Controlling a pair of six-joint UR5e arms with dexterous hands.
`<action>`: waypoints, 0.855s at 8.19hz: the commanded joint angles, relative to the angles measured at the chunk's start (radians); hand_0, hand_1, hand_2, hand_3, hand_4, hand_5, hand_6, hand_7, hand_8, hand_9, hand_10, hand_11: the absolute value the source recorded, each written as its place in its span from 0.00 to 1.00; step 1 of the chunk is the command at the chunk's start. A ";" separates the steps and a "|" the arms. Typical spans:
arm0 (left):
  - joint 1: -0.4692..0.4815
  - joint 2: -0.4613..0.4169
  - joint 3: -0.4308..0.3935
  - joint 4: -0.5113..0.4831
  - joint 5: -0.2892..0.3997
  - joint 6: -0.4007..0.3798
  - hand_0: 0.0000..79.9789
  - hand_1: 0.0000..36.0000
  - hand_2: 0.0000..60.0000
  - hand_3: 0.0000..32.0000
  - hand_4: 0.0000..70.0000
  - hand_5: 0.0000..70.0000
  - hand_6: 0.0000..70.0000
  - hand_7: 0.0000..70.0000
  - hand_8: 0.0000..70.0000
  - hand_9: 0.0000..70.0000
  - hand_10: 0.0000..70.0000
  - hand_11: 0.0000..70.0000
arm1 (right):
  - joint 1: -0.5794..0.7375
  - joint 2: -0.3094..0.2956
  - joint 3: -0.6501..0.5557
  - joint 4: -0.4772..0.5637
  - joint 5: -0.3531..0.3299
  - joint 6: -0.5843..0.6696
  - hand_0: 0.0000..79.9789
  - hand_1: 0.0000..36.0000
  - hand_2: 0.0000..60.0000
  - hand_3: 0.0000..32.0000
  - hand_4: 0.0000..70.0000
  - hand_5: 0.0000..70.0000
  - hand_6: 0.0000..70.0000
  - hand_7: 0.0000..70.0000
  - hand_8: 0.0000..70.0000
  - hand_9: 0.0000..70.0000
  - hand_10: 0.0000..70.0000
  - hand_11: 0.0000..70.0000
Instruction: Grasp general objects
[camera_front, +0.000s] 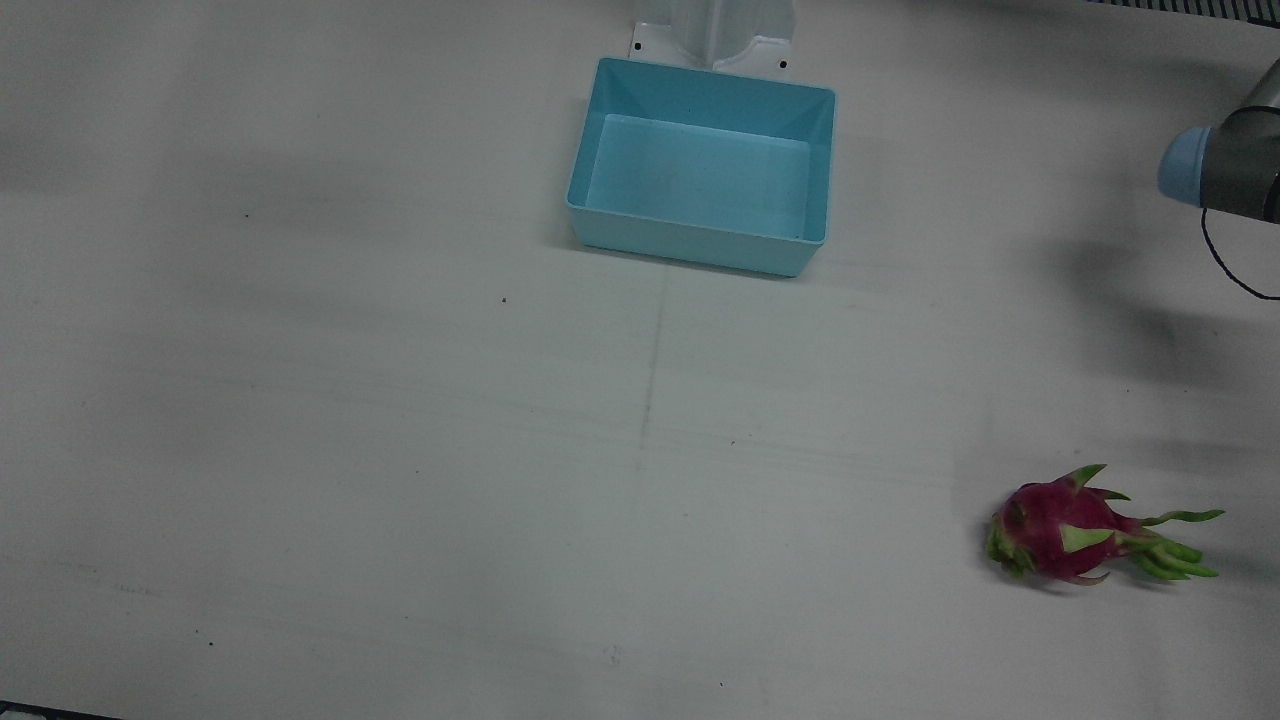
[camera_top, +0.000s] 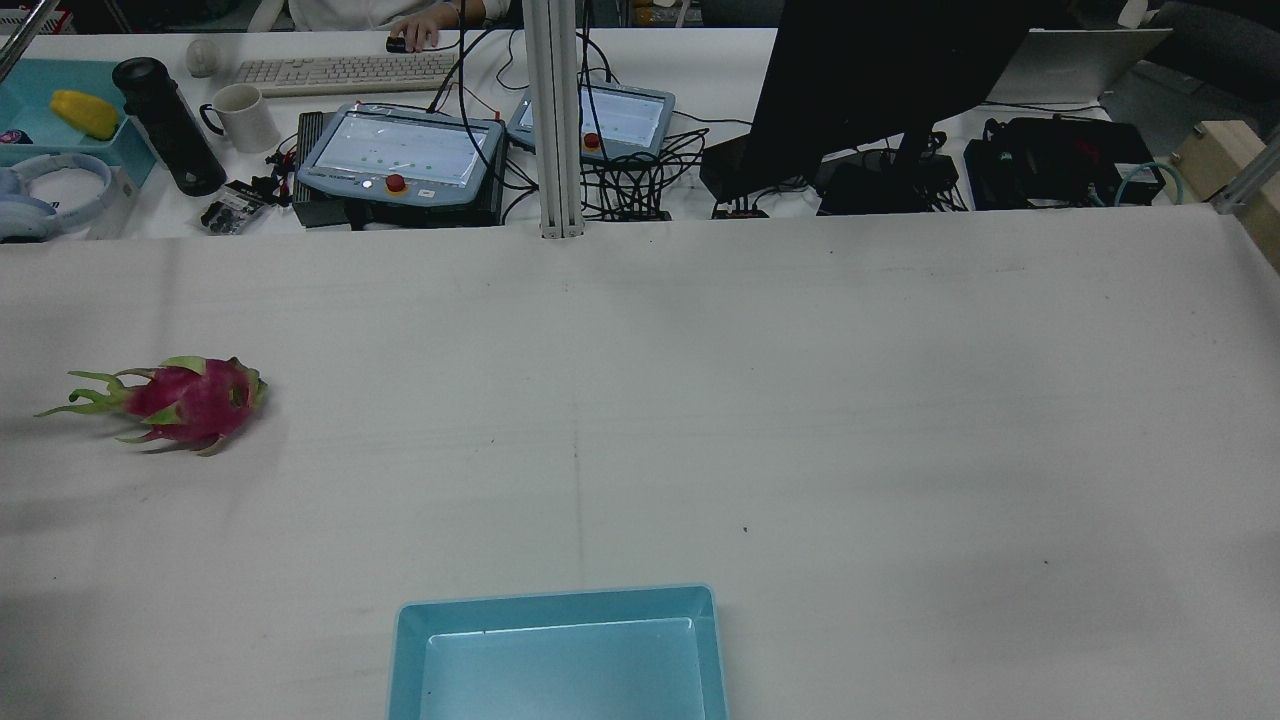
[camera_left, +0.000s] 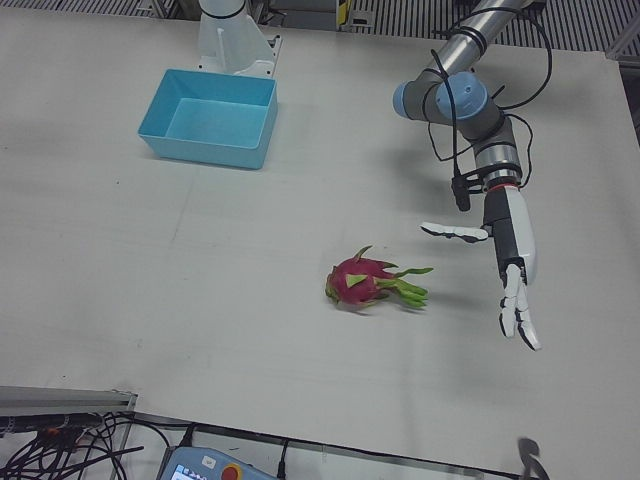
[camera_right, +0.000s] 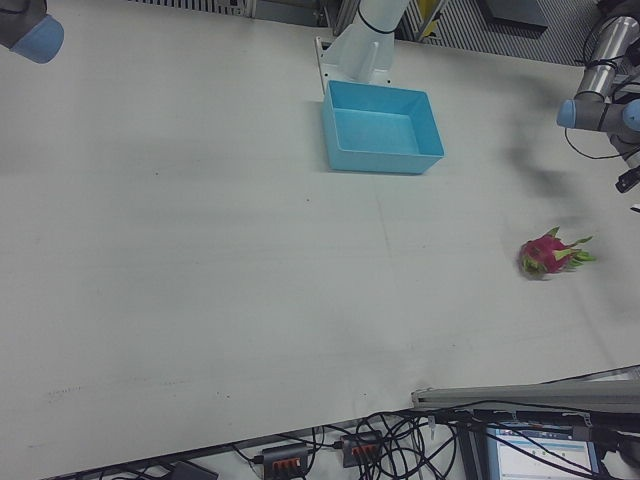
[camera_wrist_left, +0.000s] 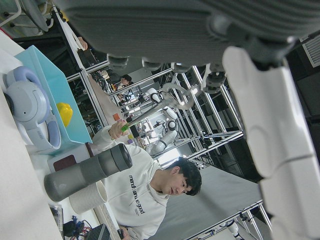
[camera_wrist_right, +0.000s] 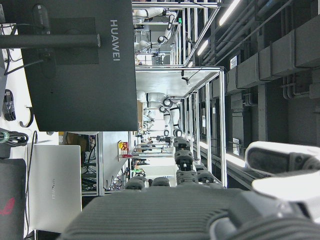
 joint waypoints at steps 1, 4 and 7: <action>0.001 -0.001 0.002 0.000 0.000 0.001 0.73 0.81 0.36 0.29 0.02 0.00 0.00 0.03 0.00 0.00 0.00 0.05 | 0.000 0.000 0.000 0.000 0.000 0.002 0.00 0.00 0.00 0.00 0.00 0.00 0.00 0.00 0.00 0.00 0.00 0.00; 0.001 -0.001 0.003 0.000 -0.001 0.001 0.73 0.80 0.35 0.29 0.02 0.00 0.00 0.03 0.00 0.00 0.00 0.05 | 0.000 0.000 -0.001 0.000 0.000 0.000 0.00 0.00 0.00 0.00 0.00 0.00 0.00 0.00 0.00 0.00 0.00 0.00; -0.001 0.001 -0.001 -0.005 0.005 -0.012 0.75 0.83 0.36 0.32 0.02 0.00 0.00 0.03 0.00 0.00 0.01 0.07 | 0.000 0.000 0.000 0.000 0.000 0.000 0.00 0.00 0.00 0.00 0.00 0.00 0.00 0.00 0.00 0.00 0.00 0.00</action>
